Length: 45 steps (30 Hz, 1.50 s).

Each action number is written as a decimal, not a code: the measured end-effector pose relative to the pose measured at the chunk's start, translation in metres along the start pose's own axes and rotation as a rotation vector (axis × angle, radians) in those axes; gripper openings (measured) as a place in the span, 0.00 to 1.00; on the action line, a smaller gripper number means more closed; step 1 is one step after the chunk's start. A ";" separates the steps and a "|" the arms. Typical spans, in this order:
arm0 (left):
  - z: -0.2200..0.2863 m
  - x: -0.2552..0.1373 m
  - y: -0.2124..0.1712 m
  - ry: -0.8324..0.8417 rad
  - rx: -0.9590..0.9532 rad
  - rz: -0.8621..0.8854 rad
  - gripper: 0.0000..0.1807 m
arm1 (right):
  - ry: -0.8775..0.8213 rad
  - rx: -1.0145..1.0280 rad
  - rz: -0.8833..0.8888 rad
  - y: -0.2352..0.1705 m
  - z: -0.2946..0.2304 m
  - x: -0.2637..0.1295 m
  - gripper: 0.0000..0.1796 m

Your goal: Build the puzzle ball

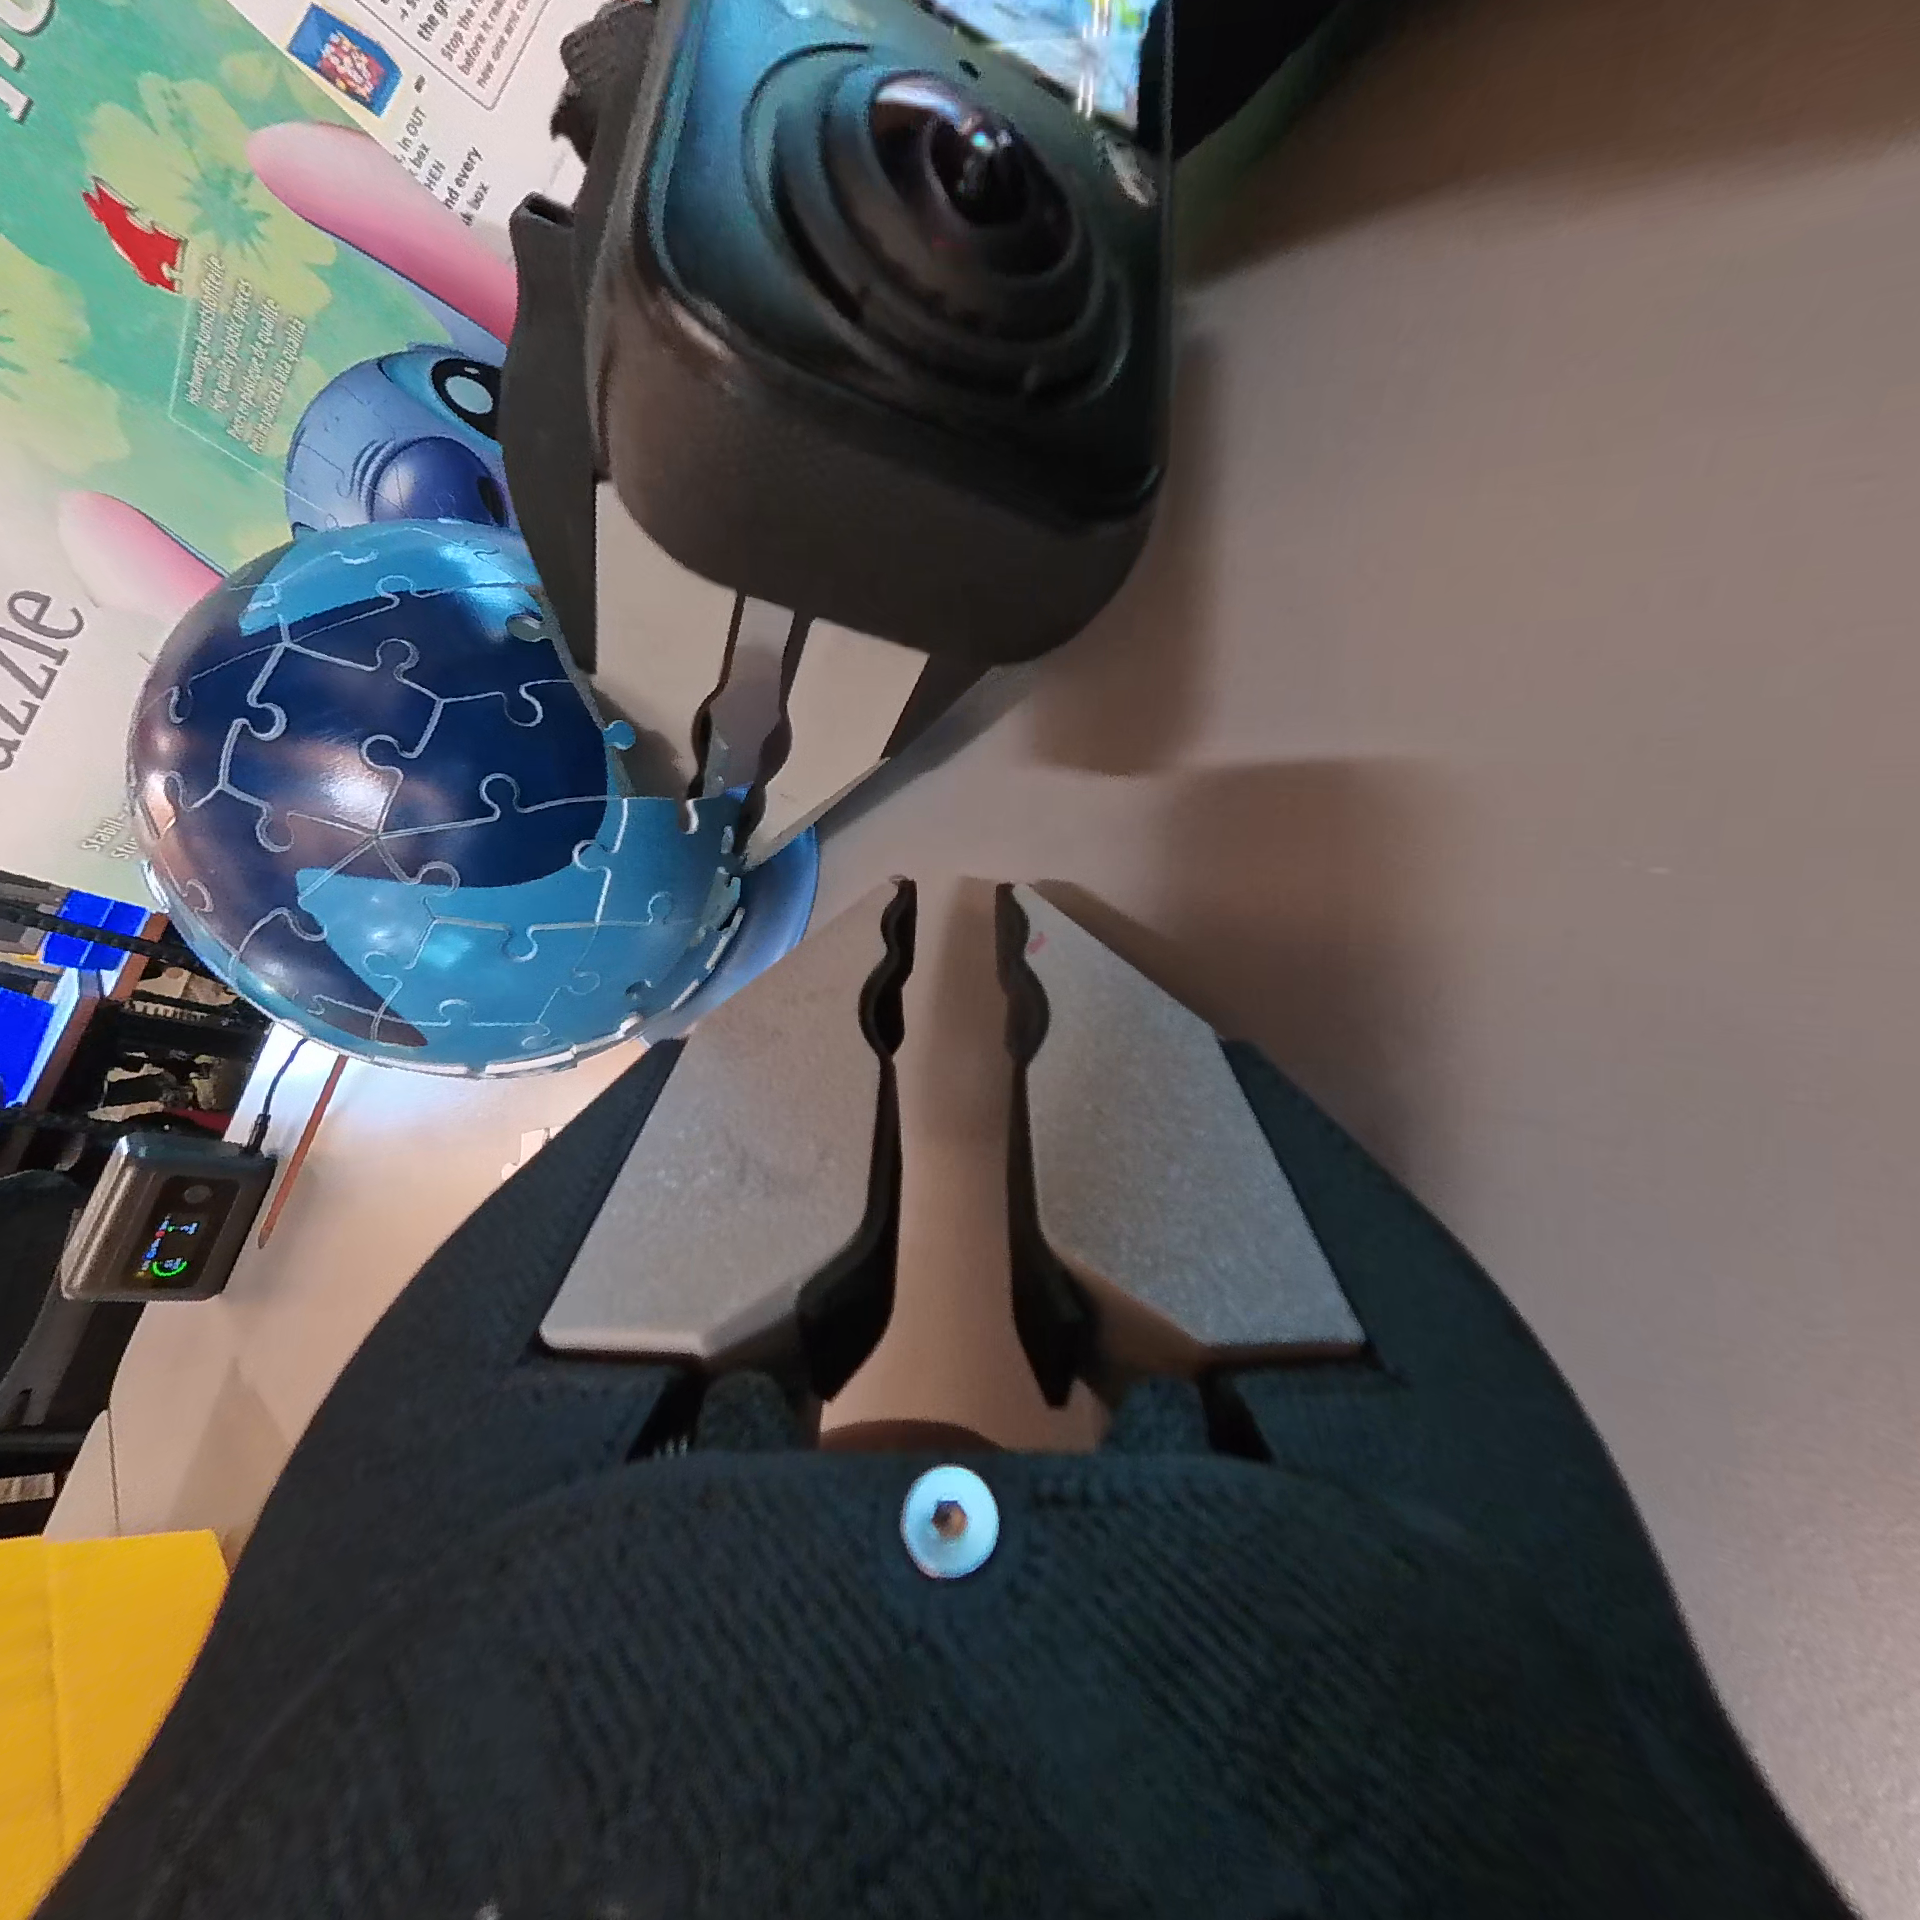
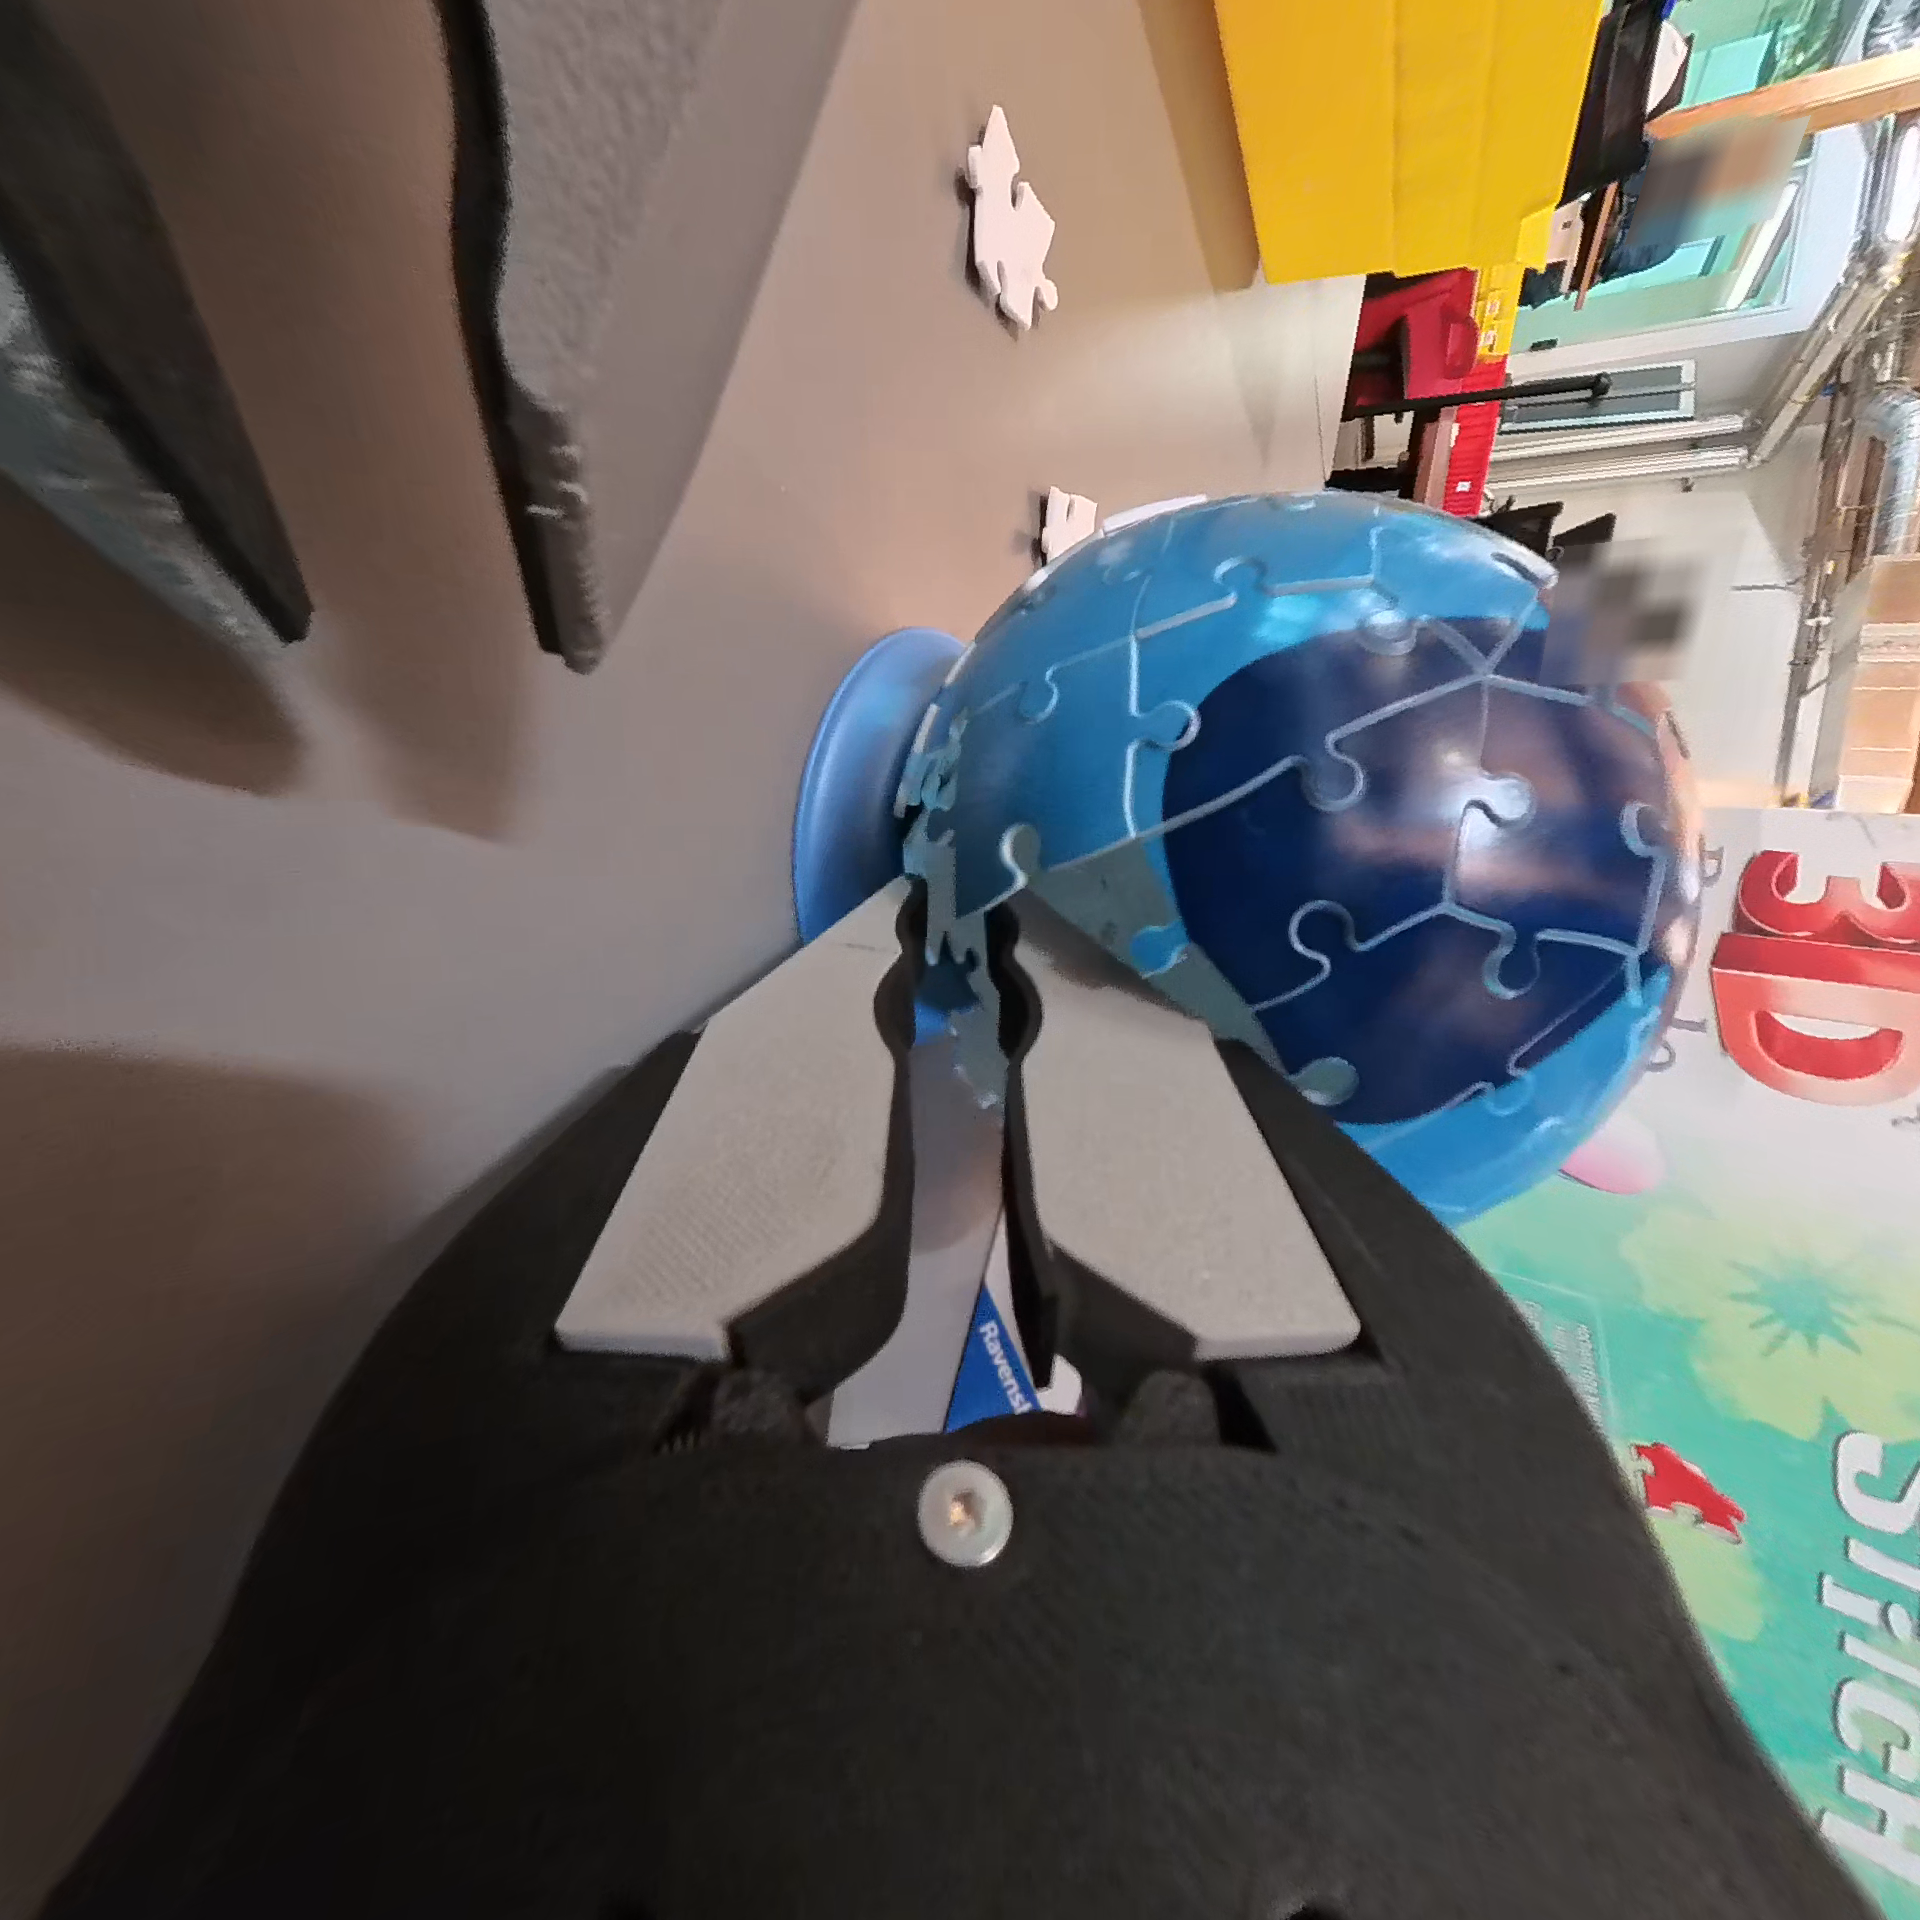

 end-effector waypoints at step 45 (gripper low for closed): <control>-0.003 -0.001 0.001 -0.013 -0.043 0.015 0.03 | 0.274 0.621 0.492 -0.047 -0.001 -0.040 0.00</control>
Point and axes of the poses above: each gripper's, where its closed fingertips meet, x out along the fingers, y out of its top, z = x × y across the jaws, the point moved 10 cm from there along -x, back along the fingers, and after that the axes turned 6 degrees about -x, right-handed, at the moved point
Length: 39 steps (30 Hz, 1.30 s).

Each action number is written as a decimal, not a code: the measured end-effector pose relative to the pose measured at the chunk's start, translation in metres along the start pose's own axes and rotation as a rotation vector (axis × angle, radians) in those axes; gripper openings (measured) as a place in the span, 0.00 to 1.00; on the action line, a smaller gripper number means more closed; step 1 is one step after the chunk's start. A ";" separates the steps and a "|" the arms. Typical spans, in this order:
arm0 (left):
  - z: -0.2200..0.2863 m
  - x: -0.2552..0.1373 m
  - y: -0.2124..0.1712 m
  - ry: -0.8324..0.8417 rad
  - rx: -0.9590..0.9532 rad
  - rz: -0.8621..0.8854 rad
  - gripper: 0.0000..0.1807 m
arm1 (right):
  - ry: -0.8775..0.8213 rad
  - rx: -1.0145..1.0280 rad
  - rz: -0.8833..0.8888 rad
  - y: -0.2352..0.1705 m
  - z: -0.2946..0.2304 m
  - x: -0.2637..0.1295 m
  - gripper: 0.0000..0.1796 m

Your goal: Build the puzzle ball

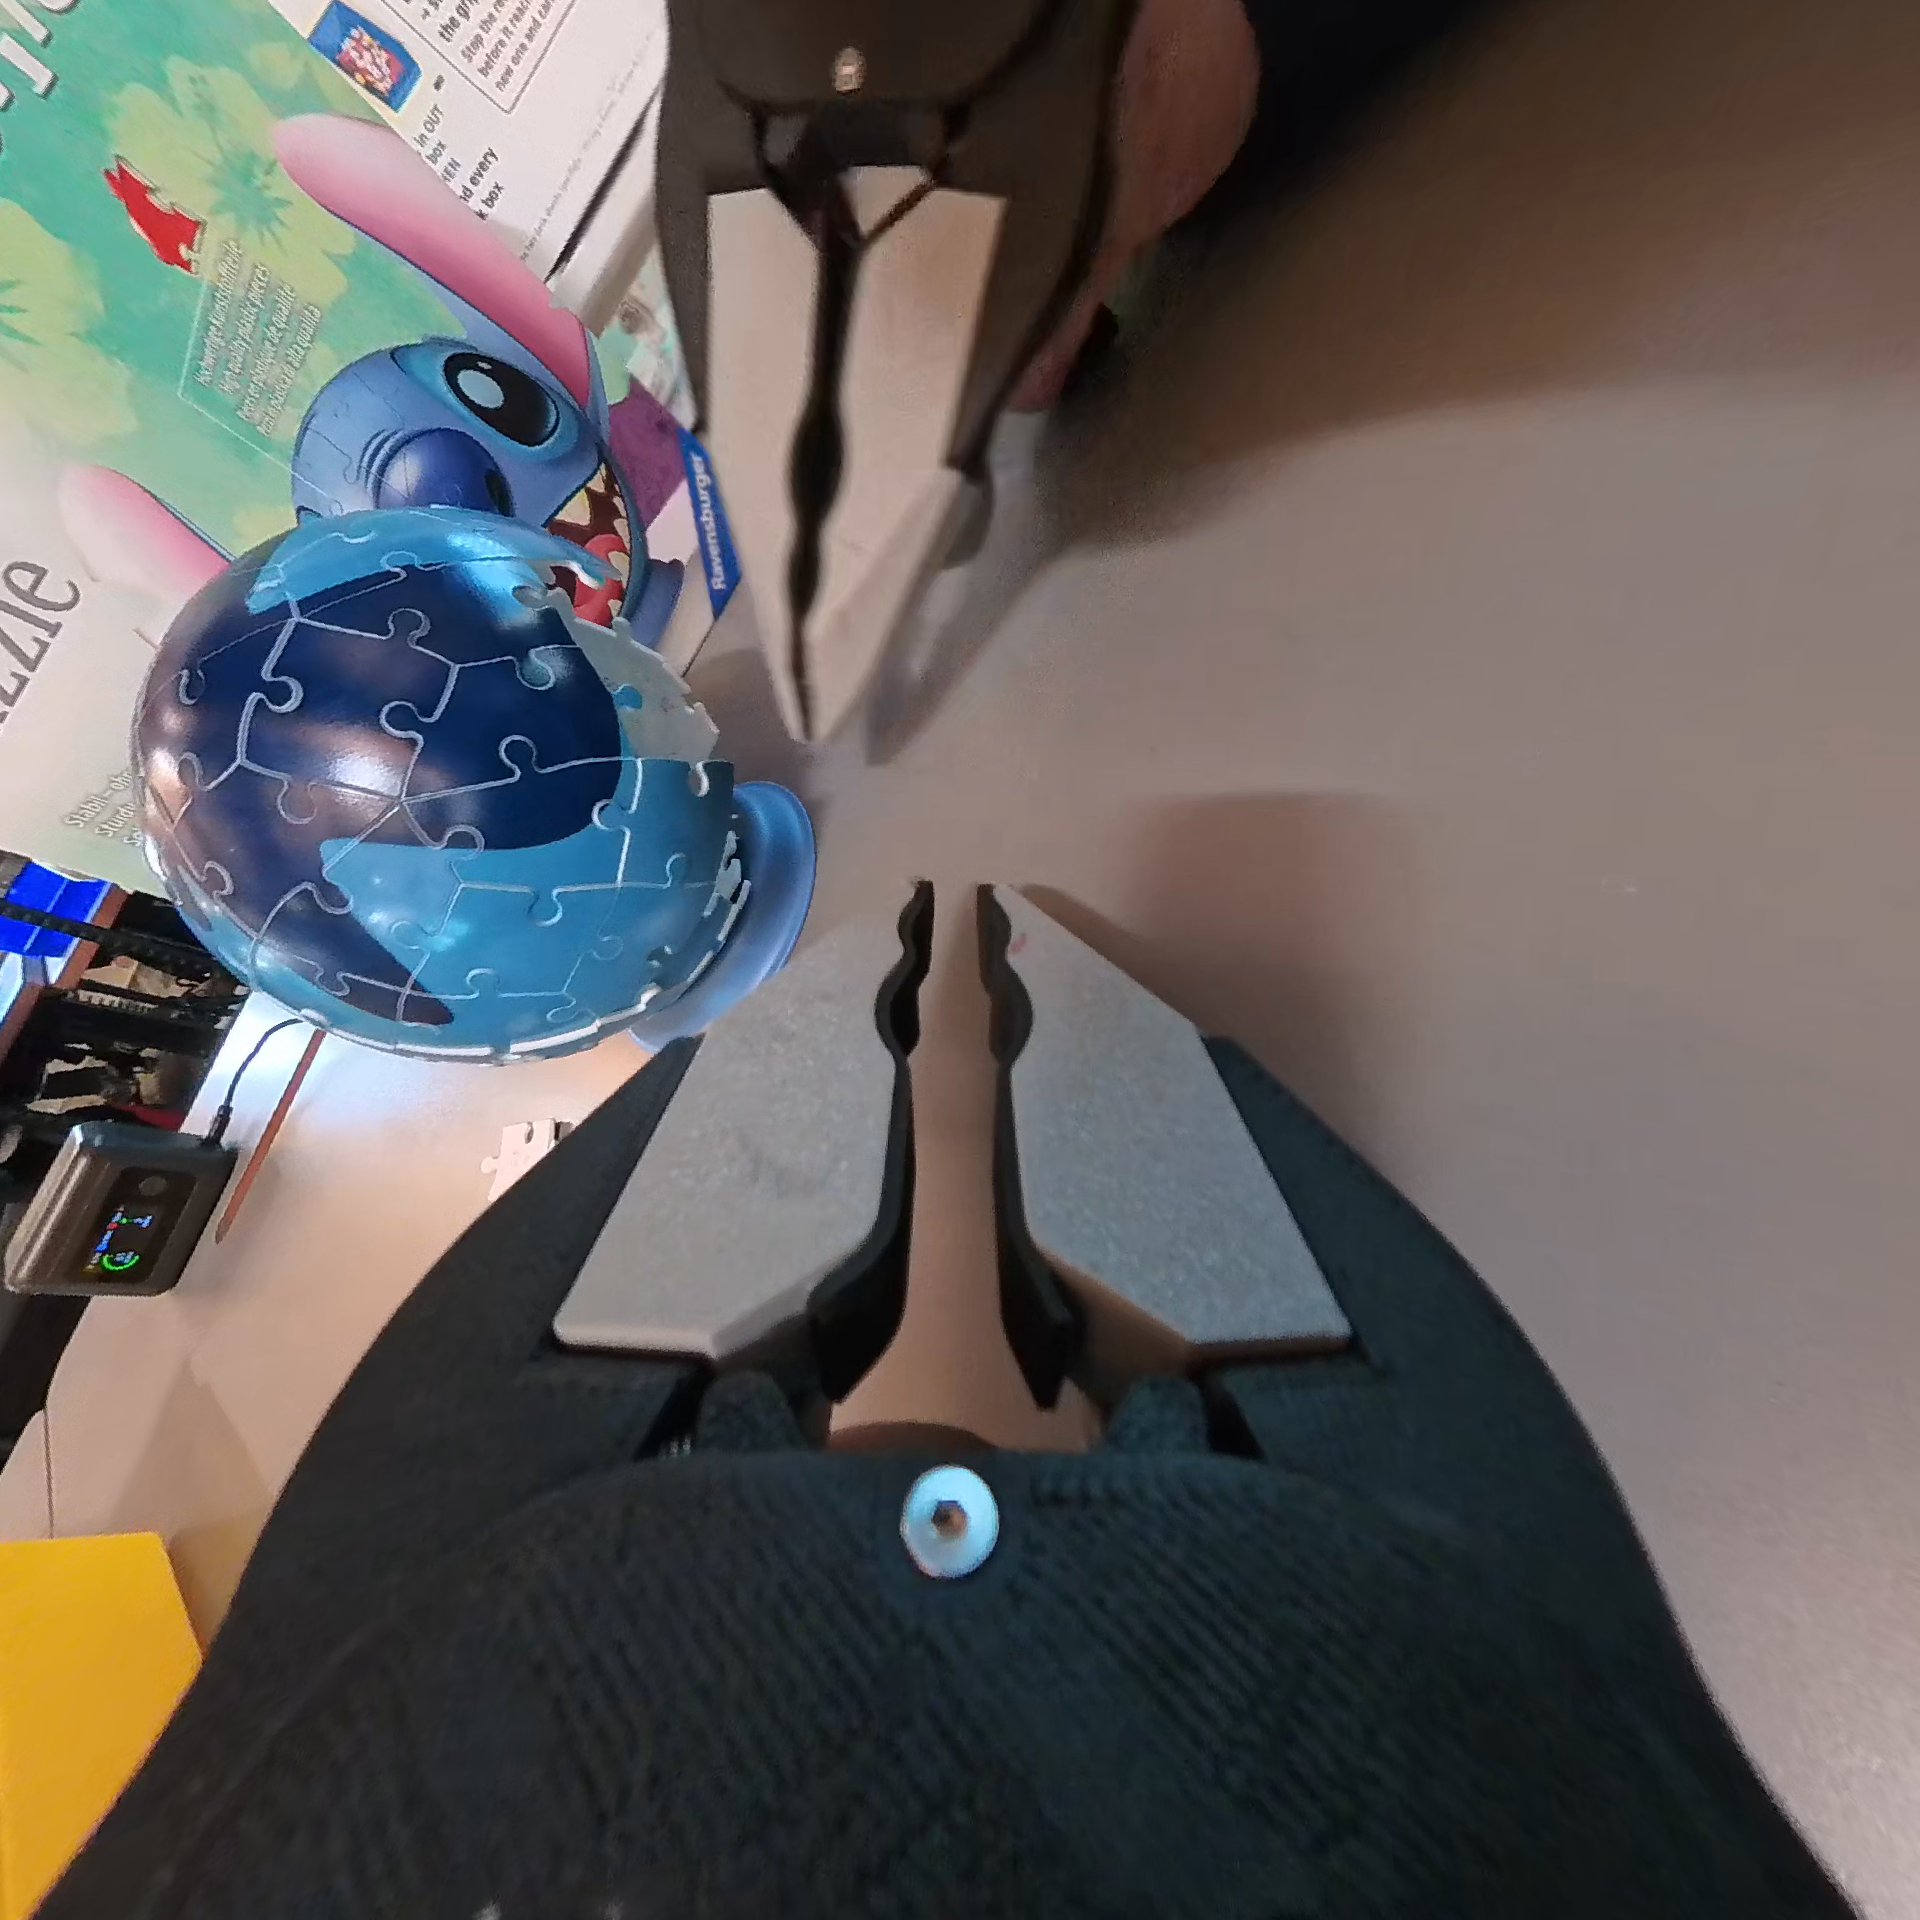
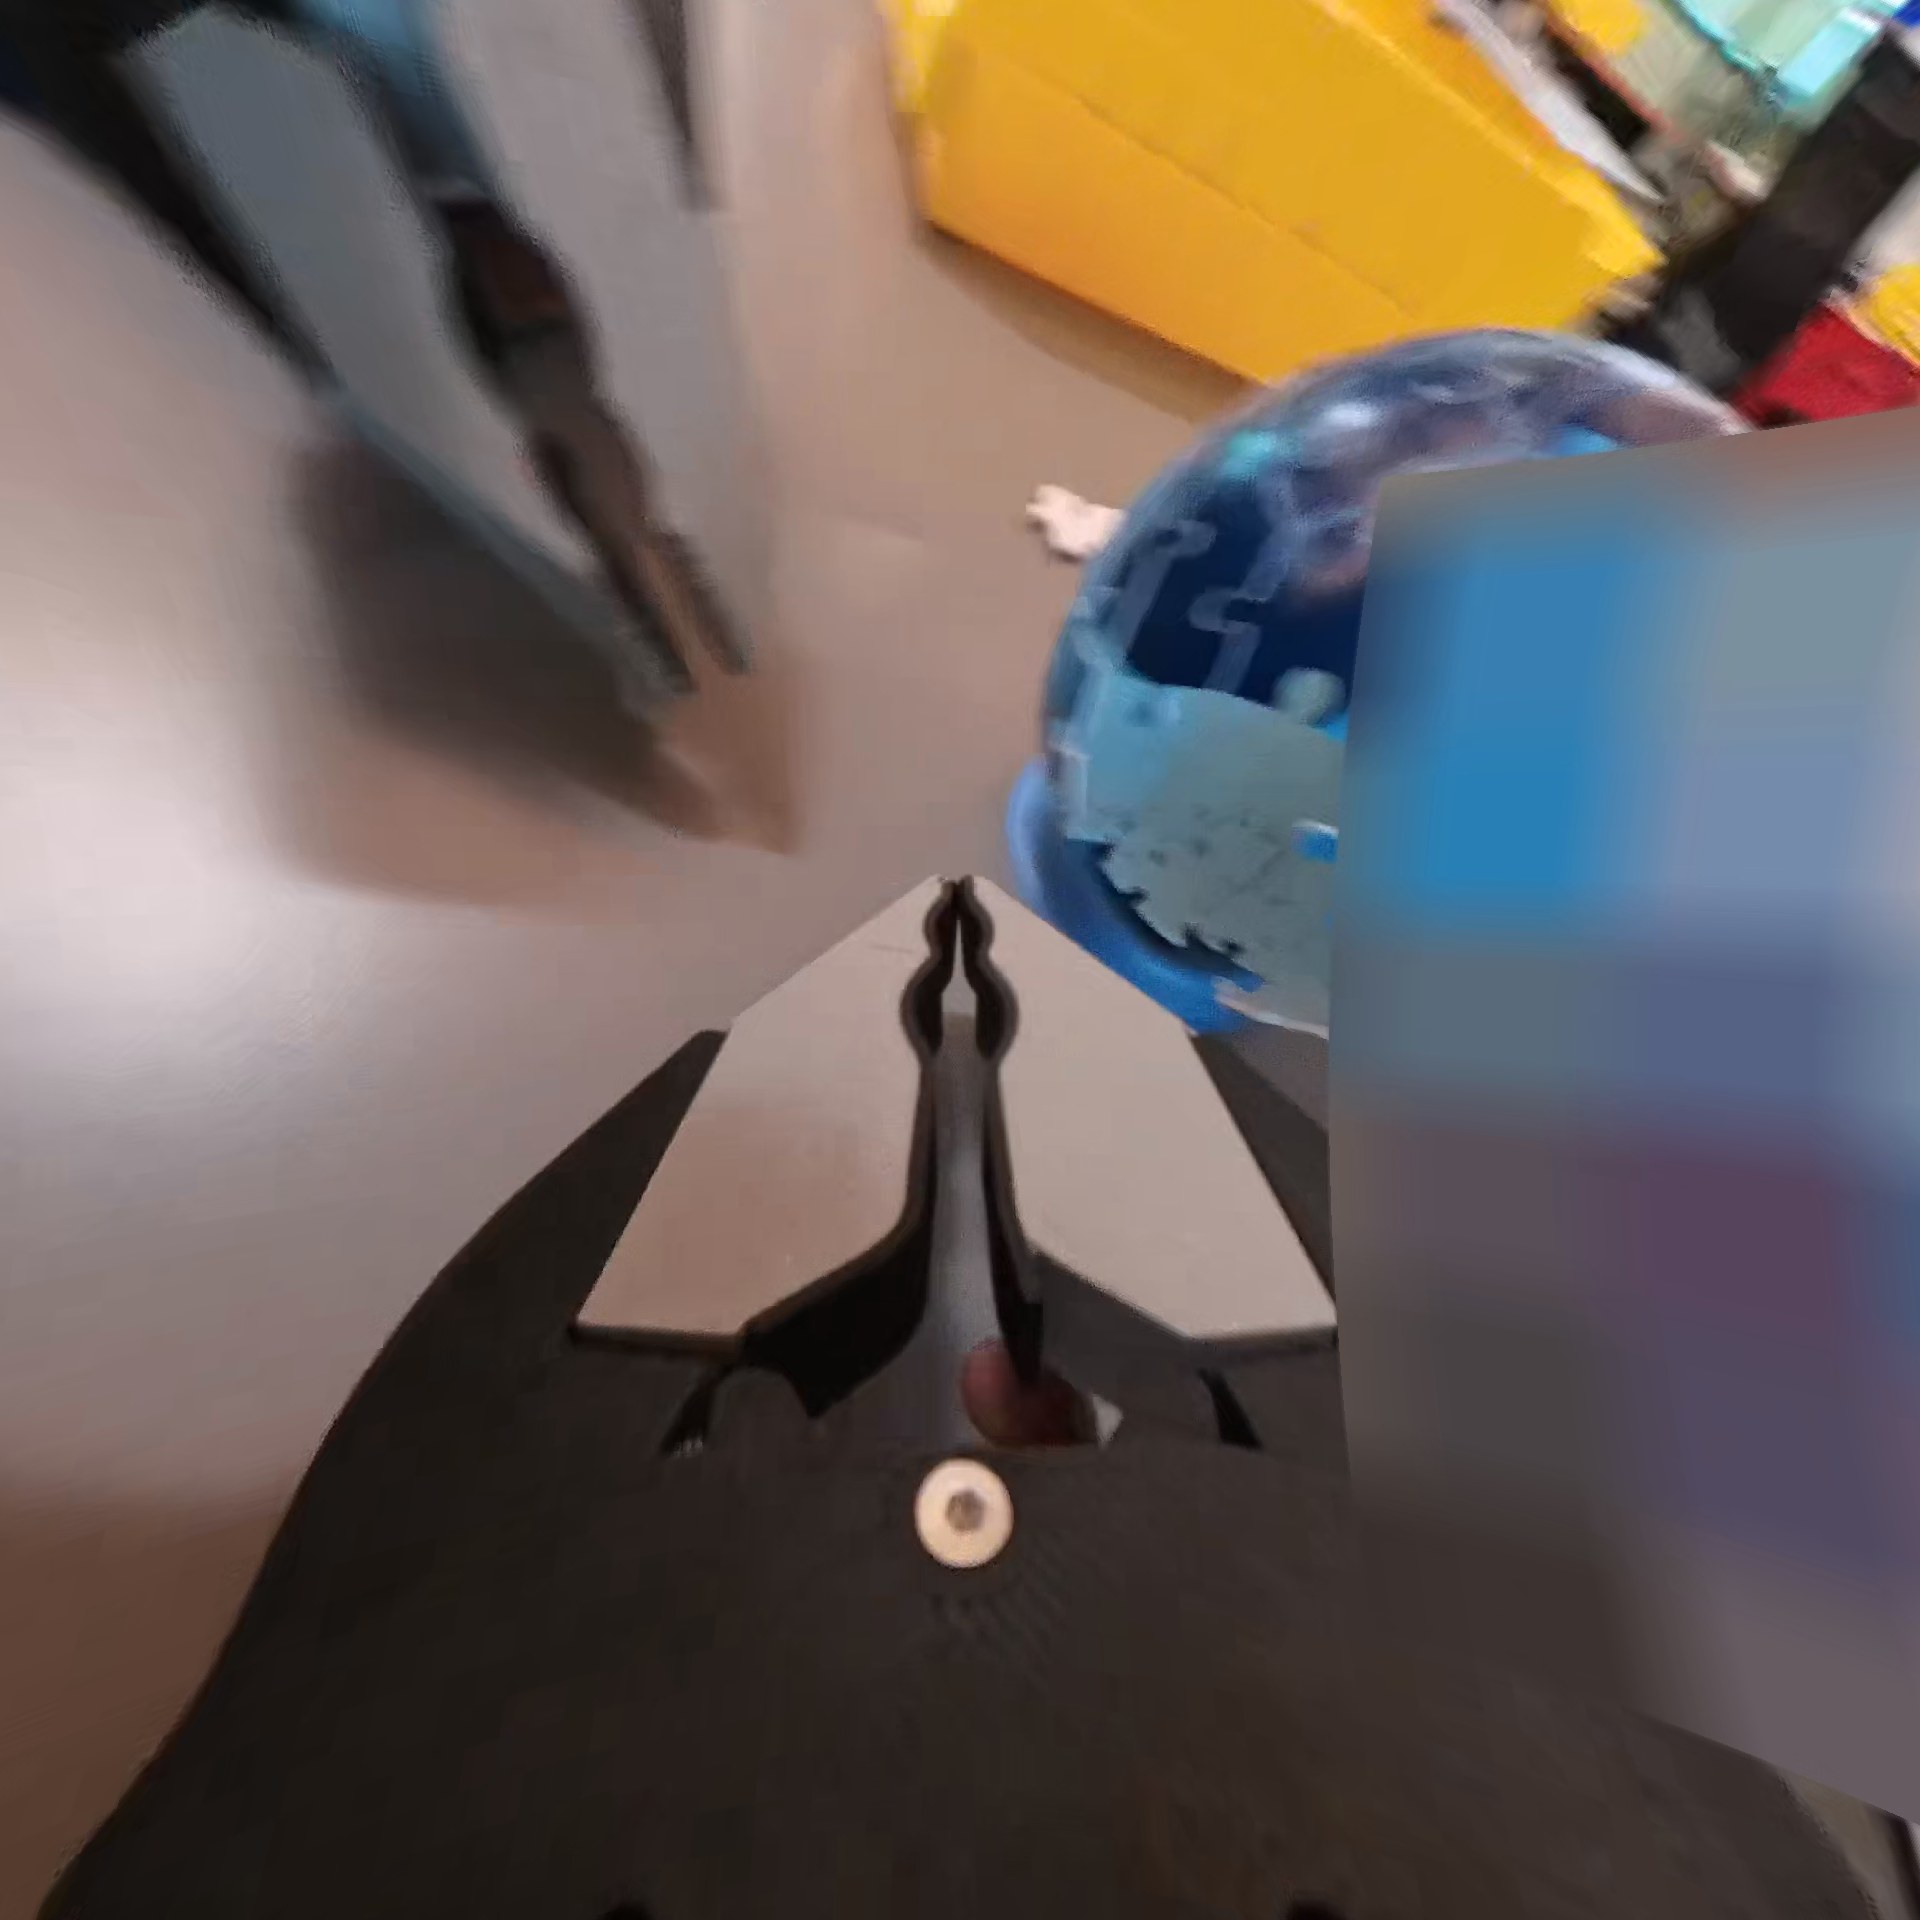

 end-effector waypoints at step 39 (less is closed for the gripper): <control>-0.003 0.000 0.000 0.002 -0.023 -0.009 0.00 | -0.316 -0.001 -0.329 -0.004 0.022 0.047 0.00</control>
Point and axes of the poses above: each gripper's, where its closed fingertips meet, x out along the fingers, y out of its top, z = x × y across the jaws, the point moved 10 cm from there along -x, back along the fingers, and after that the axes turned 6 degrees about -x, right-handed, at the moved point
